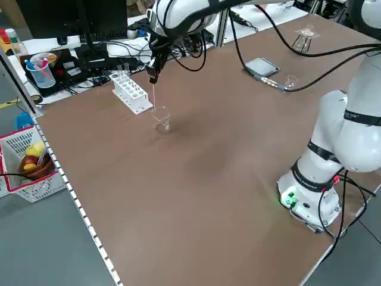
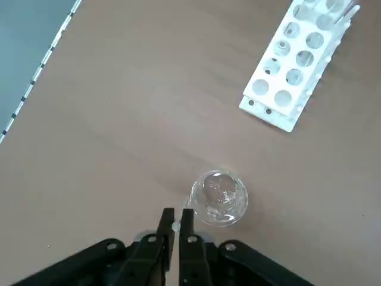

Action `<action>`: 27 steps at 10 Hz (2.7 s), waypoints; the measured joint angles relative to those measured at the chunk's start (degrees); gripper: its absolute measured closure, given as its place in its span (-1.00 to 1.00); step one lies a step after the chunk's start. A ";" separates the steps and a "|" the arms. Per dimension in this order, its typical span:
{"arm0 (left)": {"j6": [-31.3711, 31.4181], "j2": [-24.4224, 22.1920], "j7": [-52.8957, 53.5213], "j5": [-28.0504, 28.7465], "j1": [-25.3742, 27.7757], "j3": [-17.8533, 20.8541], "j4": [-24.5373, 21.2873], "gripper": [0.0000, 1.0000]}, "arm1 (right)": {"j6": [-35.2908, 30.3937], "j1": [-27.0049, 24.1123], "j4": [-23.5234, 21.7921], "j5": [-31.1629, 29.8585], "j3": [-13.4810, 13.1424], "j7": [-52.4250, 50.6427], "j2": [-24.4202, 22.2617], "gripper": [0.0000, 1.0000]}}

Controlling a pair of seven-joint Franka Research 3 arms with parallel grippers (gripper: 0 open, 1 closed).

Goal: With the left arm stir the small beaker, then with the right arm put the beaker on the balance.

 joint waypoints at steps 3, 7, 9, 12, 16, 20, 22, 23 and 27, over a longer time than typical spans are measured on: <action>1.05 0.09 0.66 0.00 -0.04 -0.45 -0.09 0.85 | 8.98 3.01 -8.45 12.49 0.04 -15.09 0.08 -0.99; 6.02 1.01 1.15 0.00 -0.13 -0.53 -3.95 0.85 | 19.03 9.16 -16.03 19.92 0.30 -26.47 -0.66 -0.99; 6.81 1.56 1.21 0.00 -0.13 -0.53 -4.86 0.85 | 21.29 12.41 -18.05 32.21 0.34 -38.69 -1.37 -0.99; 9.12 3.87 1.22 0.00 -0.14 -0.52 -5.90 0.85 | 21.93 12.99 -21.20 37.52 0.06 -48.41 -1.39 -0.99; 13.86 7.91 1.22 0.00 -0.13 -0.49 -5.96 0.85 | 15.36 12.61 -25.24 62.48 -0.04 -74.92 1.91 -0.99; 14.94 8.92 1.22 0.00 -0.12 -0.47 -5.96 0.80 | 8.82 12.60 -29.02 73.54 -0.08 -86.18 5.16 -1.00; 15.46 9.39 1.22 0.00 -0.09 -0.45 -6.00 0.80 | 6.20 12.58 -29.79 76.05 -0.11 -90.15 7.55 -1.00; 16.04 10.03 1.22 0.00 -0.03 -0.43 -6.02 0.77 | 4.91 12.57 -29.85 76.63 -0.14 -91.45 9.37 -1.00; 17.09 11.06 1.27 0.00 0.04 -0.33 -6.02 0.67 | 4.00 12.79 -29.64 80.81 -0.12 -96.31 15.18 -1.00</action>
